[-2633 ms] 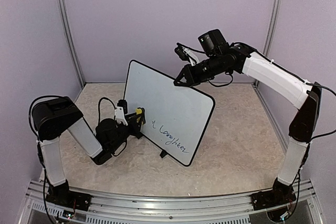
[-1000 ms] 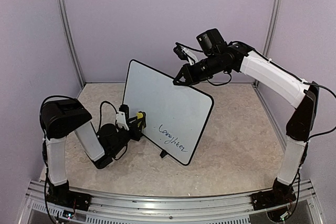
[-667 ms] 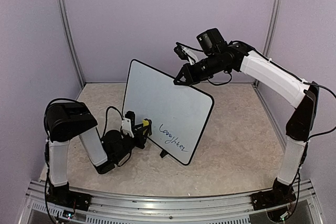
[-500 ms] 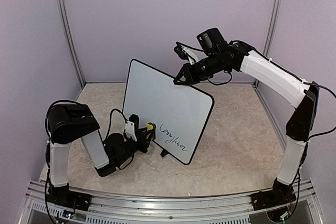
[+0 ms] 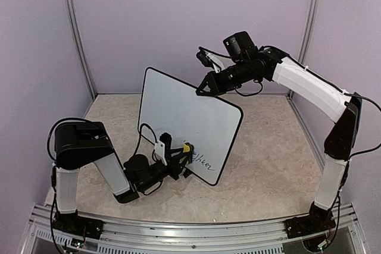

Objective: Erase the whiteboard
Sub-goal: Erase the center of the whiteboard.

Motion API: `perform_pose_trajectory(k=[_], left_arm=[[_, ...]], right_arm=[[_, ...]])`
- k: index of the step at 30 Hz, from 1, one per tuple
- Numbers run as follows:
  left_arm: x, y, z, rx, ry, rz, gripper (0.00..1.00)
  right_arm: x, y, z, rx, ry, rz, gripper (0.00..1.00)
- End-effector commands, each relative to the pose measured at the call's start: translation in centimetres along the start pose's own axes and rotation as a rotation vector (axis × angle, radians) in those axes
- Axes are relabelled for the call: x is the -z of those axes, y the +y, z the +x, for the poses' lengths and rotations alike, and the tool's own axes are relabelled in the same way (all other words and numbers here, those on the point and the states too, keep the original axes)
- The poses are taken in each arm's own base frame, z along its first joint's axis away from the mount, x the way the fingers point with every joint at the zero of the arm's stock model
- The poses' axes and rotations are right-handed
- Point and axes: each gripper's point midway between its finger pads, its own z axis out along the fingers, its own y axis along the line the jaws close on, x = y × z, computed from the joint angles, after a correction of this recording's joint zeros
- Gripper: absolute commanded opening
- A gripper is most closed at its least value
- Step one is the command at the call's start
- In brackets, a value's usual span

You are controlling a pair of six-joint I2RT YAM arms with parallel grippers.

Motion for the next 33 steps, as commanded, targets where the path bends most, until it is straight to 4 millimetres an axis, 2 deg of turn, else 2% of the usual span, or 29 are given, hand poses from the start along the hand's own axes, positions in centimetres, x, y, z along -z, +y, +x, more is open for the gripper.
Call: perform_pose_trajectory(k=[1,6,8,10,14,21,25,28,33], left_arm=[[-0.4,1.9,-0.4,0.011,-0.002,-0.014,0.12],[0.3,7.3,-2.2,0.001,-0.05,-0.139,0.12],[0.4,8.7,-3.1,-0.006,-0.073,-0.164,0.12],[0.1,9.1,-3.6,-0.008,-0.087,-0.16,0.12],[-1.4,6.9,-3.5,-0.042,-0.075,-0.102,0.12],[-2.1,1.1,-0.1,-0.076,-0.011,0.009,0.12],[-2.2,-2.0,0.9,-0.098,0.013,0.072,0.12],[-2.2,-3.3,1.1,-0.113,0.024,0.095,0.12],[-1.6,-4.4,2.0,-0.085,0.049,0.125,0.12]], right_arm=[[-3.2,4.5,6.8,0.009,0.234,-0.213,0.0],[-3.1,4.5,6.9,0.009,0.235,-0.211,0.0],[-3.1,4.5,7.0,0.01,0.234,-0.211,0.0],[-3.2,4.4,7.1,0.009,0.235,-0.212,0.0],[-3.3,4.4,7.2,0.006,0.237,-0.214,0.0],[-3.3,4.4,7.1,0.003,0.237,-0.211,0.0],[-3.4,4.4,7.2,0.001,0.242,-0.211,0.0],[-3.5,4.3,7.2,0.0,0.241,-0.211,0.0],[-3.3,4.5,6.8,0.005,0.231,-0.213,0.0]])
